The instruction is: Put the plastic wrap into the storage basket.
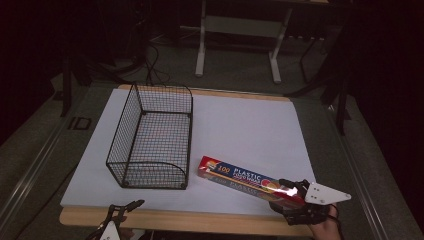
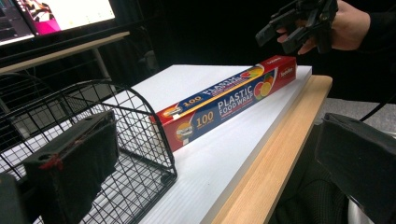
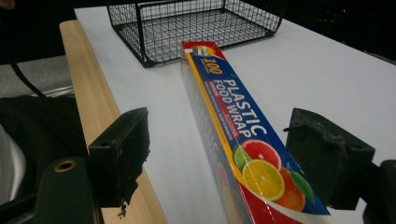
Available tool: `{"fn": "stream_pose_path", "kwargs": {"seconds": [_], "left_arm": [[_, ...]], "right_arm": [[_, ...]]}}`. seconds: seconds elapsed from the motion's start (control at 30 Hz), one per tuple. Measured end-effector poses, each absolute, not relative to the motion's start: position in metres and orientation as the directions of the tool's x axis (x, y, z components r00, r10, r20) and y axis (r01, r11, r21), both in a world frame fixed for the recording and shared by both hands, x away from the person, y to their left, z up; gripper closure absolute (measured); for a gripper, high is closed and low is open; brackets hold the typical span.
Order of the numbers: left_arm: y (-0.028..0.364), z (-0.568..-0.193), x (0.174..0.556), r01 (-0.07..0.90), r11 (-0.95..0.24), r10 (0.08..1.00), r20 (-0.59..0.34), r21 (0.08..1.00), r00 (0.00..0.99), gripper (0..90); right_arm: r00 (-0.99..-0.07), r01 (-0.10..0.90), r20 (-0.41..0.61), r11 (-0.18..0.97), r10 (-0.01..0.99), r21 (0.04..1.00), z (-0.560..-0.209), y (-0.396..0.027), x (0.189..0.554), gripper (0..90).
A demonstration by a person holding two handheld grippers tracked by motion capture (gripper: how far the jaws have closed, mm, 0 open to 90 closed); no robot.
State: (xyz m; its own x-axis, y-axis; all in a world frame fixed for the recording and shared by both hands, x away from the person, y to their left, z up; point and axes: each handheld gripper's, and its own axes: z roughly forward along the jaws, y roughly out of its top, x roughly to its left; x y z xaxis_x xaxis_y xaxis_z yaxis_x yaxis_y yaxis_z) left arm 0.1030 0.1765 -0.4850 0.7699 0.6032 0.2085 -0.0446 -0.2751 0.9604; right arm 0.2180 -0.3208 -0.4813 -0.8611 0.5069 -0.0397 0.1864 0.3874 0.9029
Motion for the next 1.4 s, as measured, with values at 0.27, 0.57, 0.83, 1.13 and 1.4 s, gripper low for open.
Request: {"fn": "stream_pose_path", "kwargs": {"seconds": [0.27, 0.57, 0.83, 1.13, 1.4], "left_arm": [[0.177, -0.485, 0.103, -0.044, -0.265, 0.607, 0.202, 0.963, 0.769, 0.1], [0.177, -0.485, 0.104, -0.037, -0.265, 0.6, 0.194, 0.964, 0.776, 0.1], [0.177, -0.485, 0.105, -0.032, -0.265, 0.597, 0.189, 0.964, 0.78, 0.1], [0.176, -0.485, 0.105, -0.026, -0.267, 0.597, 0.186, 0.963, 0.781, 0.1], [0.176, -0.486, 0.105, -0.024, -0.273, 0.594, 0.188, 0.962, 0.782, 0.1]], "right_arm": [[-0.872, 0.174, -0.05, 0.404, 0.486, 0.898, -0.478, -0.317, 0.216, 17.3], [-0.862, 0.235, -0.04, 0.468, 0.505, 0.852, -0.473, -0.308, 0.217, 11.6], [-0.848, 0.224, -0.071, 0.475, 0.526, 0.851, -0.456, -0.304, 0.226, 9.5], [-0.848, 0.211, -0.107, 0.518, 0.518, 0.829, -0.446, -0.296, 0.245, 9.0], [-0.872, 0.229, -0.094, 0.571, 0.48, 0.788, -0.451, -0.285, 0.264, 9.0]]}}
